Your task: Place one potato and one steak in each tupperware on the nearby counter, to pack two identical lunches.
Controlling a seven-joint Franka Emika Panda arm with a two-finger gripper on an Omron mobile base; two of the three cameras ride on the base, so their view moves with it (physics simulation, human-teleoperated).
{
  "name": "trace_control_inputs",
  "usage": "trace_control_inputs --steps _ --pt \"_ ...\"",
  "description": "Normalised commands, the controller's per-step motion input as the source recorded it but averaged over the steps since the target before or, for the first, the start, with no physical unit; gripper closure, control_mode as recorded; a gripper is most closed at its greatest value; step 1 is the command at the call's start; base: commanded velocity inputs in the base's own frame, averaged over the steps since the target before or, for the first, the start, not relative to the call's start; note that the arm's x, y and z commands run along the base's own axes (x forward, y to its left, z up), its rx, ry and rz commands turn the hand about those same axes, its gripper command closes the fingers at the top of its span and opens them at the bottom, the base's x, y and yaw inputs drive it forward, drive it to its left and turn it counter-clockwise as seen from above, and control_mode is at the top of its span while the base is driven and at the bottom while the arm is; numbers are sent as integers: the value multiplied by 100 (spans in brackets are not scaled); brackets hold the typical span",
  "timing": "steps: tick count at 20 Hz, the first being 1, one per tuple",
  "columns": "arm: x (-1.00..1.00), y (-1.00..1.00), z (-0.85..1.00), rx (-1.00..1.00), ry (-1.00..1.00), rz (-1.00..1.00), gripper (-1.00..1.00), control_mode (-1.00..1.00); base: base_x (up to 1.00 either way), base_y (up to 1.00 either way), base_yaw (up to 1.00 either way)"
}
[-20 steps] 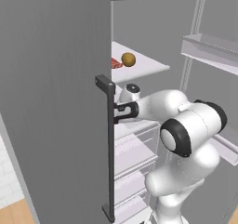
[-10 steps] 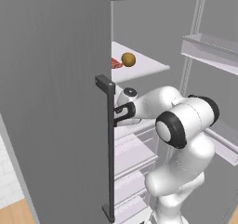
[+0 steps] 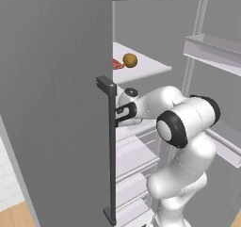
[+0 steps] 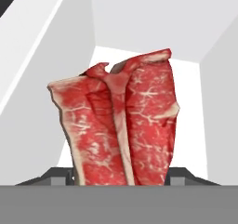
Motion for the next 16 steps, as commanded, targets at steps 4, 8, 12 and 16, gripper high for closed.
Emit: trace_control_inputs --steps 4,8,12,16 --pt "-73 -66 -4 3 -2 -11 100 -100 0 0 0" --pt "-89 -59 54 12 -17 -16 100 -100 0 0 0" --pt "-63 -2 100 2 -17 -18 100 -100 0 0 0" --pt "-87 -2 100 0 -9 -15 100 -100 0 0 0"
